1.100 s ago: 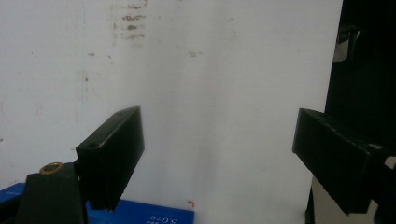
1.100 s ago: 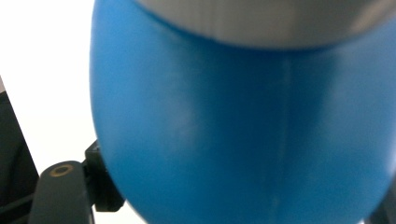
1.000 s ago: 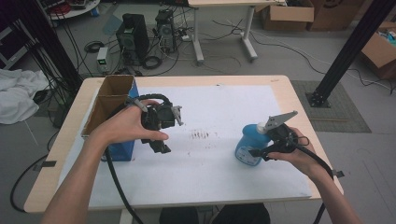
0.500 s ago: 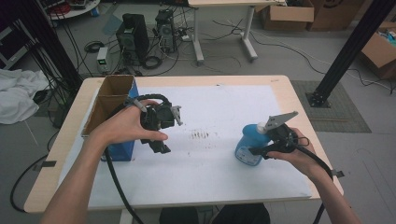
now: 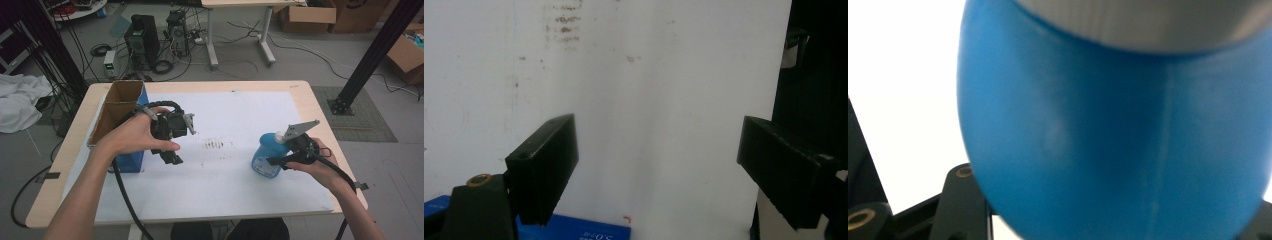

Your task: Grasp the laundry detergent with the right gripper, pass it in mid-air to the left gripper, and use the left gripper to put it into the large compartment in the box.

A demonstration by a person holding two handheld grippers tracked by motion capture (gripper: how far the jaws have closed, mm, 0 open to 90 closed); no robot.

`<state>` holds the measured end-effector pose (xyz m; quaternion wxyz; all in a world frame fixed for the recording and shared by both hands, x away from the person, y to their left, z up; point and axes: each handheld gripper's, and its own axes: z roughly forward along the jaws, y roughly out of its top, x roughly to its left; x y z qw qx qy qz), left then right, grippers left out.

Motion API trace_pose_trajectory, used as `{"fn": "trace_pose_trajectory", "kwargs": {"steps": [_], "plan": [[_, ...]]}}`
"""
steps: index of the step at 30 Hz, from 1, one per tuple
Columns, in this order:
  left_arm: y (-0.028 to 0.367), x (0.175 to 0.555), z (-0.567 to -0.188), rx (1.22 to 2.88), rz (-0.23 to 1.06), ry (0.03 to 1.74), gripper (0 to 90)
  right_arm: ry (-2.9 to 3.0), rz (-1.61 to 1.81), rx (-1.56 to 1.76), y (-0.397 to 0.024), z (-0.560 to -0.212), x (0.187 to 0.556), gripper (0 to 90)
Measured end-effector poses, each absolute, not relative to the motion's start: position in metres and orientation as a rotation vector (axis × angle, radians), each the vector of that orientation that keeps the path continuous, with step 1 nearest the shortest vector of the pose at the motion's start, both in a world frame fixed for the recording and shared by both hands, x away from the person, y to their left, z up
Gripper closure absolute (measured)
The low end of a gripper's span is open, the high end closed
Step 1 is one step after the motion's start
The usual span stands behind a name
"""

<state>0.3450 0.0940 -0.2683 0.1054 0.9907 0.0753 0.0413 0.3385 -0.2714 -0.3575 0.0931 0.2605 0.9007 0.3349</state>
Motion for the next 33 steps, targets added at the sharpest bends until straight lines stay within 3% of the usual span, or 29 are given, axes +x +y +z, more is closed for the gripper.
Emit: {"fn": "trace_pose_trajectory", "kwargs": {"steps": [33], "plan": [[0.0950,0.3455,-0.2685,2.915,0.131,0.257,17.3,2.656,1.020,0.735,-0.2714,-0.3587,0.3388,46.1]]}}
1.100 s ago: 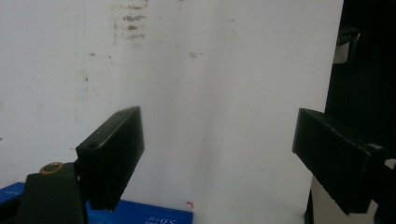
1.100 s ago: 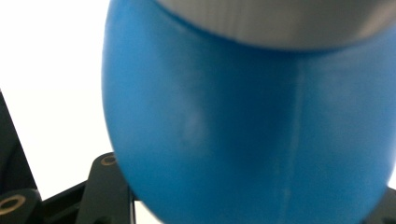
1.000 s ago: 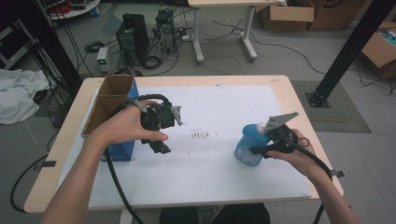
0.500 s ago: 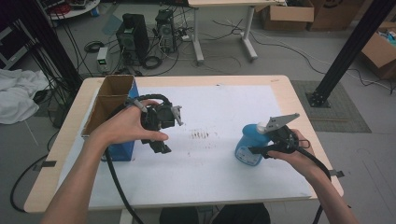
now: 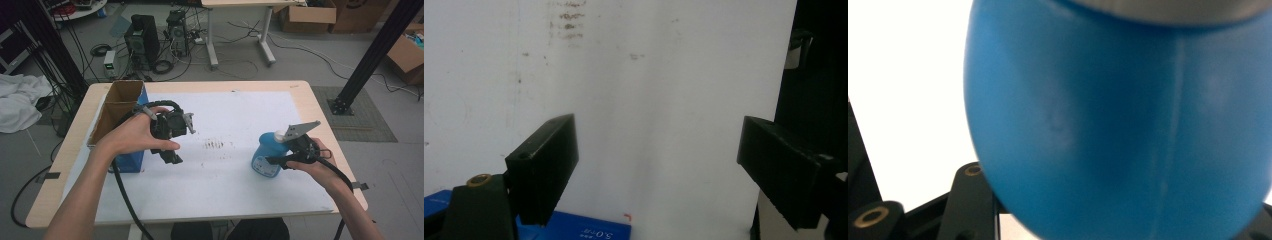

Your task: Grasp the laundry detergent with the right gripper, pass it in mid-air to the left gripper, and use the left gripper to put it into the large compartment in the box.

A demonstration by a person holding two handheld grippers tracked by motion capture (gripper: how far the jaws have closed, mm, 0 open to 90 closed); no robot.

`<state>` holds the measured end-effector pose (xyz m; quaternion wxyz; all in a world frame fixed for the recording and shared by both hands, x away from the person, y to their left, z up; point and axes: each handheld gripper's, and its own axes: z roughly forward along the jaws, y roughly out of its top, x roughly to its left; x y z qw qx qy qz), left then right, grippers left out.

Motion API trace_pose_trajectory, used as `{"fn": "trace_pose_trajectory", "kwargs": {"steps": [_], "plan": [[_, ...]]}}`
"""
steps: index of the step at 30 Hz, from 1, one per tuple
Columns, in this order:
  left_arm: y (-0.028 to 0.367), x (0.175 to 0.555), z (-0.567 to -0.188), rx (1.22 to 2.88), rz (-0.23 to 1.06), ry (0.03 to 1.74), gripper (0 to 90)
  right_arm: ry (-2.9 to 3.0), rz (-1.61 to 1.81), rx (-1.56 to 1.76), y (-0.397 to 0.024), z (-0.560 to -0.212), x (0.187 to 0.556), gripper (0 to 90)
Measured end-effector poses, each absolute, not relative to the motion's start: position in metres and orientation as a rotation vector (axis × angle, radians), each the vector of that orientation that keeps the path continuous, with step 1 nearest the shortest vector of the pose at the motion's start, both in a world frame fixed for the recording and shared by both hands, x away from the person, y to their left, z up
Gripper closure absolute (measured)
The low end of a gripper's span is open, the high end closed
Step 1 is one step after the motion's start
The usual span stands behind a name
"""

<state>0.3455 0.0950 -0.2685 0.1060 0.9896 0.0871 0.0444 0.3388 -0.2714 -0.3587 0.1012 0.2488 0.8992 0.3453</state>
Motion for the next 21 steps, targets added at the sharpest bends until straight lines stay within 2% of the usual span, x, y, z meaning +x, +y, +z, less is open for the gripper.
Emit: {"fn": "trace_pose_trajectory", "kwargs": {"steps": [21], "plan": [[0.104,0.343,-0.267,2.911,0.138,0.275,17.3,2.718,1.129,0.444,-0.228,-0.324,0.363,46.1]]}}
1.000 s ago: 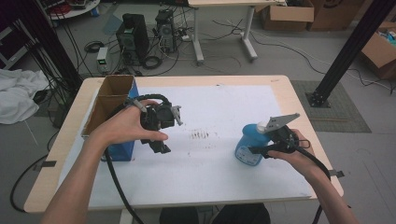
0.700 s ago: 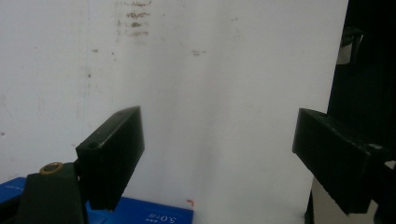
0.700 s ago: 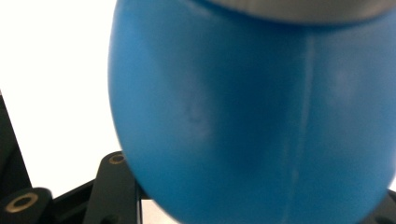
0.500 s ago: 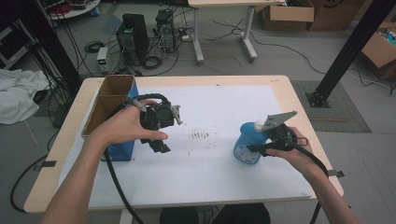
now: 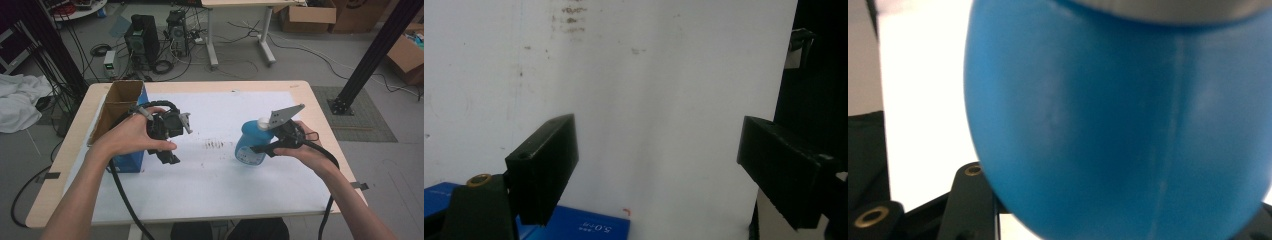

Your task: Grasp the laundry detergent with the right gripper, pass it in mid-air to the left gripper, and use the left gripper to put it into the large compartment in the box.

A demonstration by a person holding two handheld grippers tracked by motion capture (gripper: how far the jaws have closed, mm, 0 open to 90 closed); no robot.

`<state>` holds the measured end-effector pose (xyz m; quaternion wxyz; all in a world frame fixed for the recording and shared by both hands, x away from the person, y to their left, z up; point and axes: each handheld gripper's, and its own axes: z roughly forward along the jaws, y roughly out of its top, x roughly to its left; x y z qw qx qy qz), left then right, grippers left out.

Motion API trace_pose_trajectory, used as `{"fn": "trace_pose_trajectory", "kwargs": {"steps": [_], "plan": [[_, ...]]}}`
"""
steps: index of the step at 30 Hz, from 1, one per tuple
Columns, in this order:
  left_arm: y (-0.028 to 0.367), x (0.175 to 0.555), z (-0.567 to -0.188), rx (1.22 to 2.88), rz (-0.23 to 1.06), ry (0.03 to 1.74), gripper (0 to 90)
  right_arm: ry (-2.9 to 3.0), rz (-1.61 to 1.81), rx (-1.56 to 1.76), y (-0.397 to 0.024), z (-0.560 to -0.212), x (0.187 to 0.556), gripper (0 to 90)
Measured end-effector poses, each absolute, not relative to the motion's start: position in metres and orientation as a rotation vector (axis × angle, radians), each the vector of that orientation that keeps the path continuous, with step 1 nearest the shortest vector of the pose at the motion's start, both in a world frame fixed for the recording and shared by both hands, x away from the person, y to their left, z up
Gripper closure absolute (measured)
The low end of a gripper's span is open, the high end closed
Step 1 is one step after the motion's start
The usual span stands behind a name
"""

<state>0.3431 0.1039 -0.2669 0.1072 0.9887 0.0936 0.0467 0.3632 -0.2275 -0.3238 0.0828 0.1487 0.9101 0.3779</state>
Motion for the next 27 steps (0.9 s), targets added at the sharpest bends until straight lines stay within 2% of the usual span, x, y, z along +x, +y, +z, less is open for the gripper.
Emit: {"fn": "trace_pose_trajectory", "kwargs": {"steps": [13,27], "plan": [[0.107,0.342,-0.257,2.888,0.143,0.277,17.3,2.761,1.157,0.282,-0.197,-0.301,0.365,46.1],[0.095,0.347,-0.220,2.820,0.167,0.229,17.3,2.791,1.153,0.190,-0.174,-0.286,0.361,46.1]]}}
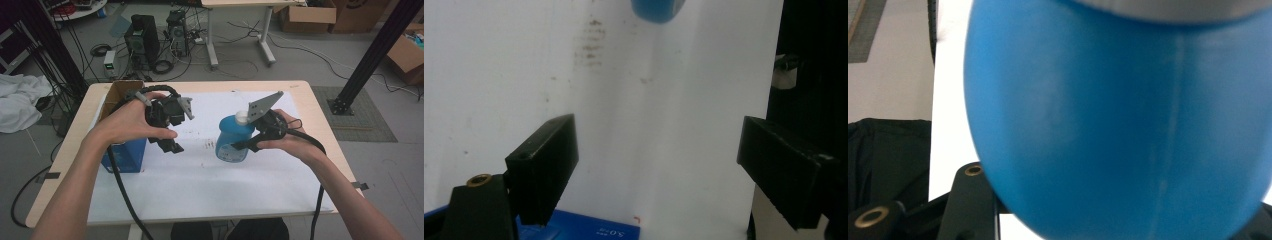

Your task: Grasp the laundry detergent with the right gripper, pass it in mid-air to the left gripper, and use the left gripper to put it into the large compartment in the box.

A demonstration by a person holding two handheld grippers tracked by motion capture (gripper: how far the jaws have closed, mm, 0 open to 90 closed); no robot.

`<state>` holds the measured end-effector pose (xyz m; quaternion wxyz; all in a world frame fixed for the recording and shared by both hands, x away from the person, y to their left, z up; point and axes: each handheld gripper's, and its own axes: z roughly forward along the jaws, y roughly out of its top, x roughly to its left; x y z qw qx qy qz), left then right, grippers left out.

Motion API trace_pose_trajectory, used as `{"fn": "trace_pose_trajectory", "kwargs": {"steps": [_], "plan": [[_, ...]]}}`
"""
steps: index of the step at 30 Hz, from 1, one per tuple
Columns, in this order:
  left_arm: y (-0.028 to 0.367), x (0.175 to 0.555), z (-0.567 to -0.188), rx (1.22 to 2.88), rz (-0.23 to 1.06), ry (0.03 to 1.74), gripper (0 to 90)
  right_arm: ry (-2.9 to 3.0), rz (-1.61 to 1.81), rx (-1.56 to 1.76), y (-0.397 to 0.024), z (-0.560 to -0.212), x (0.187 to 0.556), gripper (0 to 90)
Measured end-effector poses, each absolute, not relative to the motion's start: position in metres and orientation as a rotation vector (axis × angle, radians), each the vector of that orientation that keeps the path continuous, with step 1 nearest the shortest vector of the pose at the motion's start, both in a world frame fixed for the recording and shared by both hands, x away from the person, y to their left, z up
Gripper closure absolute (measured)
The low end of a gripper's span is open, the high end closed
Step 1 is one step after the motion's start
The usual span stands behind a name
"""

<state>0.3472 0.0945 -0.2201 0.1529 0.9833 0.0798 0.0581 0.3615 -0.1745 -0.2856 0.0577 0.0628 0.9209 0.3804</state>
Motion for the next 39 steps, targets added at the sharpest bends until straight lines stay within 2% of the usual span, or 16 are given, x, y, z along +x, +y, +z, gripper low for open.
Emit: {"fn": "trace_pose_trajectory", "kwargs": {"steps": [15,39], "plan": [[0.067,0.350,-0.192,2.758,0.151,0.144,17.2,2.836,1.137,0.105,-0.159,-0.281,0.358,46.1],[0.035,0.353,-0.196,2.748,0.099,0.080,17.2,2.853,1.153,0.065,-0.141,-0.278,0.357,46.0]]}}
